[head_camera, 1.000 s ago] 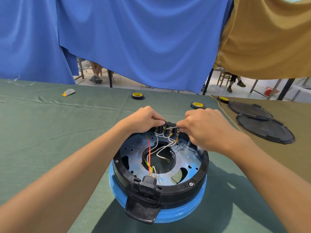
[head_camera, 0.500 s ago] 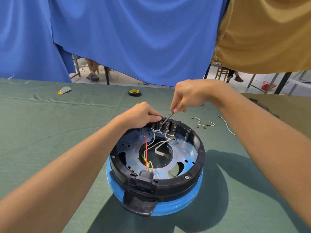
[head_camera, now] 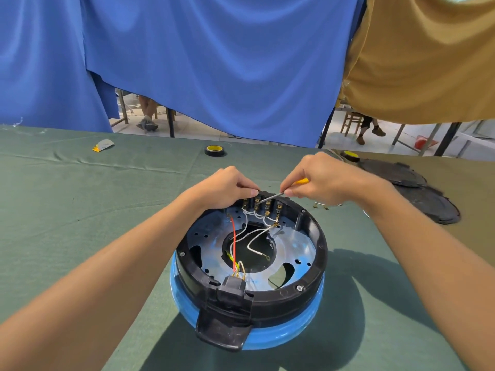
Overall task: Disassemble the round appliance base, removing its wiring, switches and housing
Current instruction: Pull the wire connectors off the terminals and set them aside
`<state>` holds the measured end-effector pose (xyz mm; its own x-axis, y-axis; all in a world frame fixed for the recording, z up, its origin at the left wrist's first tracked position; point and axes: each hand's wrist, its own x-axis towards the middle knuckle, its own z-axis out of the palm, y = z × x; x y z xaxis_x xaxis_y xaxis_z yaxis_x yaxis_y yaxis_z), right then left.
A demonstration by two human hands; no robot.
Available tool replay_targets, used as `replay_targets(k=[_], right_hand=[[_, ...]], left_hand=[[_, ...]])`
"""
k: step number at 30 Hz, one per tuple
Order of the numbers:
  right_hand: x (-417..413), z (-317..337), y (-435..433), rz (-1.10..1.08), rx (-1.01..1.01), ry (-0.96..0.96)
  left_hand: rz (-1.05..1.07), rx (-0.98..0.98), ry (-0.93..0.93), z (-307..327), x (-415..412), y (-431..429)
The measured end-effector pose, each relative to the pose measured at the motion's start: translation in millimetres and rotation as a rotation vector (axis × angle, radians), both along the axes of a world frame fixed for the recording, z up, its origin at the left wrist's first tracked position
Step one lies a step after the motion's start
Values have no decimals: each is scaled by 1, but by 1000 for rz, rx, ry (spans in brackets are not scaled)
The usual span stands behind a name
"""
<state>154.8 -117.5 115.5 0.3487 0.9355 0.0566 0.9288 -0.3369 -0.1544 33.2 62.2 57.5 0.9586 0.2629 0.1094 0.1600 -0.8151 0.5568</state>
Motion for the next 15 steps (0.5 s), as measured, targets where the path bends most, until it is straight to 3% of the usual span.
replay_targets(k=[5,15], right_hand=[[0,-3,-4,-12,10,4],[30,27,31,60,-197,260]], left_hand=[[5,7,2,1,-1,-2],[22,-1,1,-1,-1,0]])
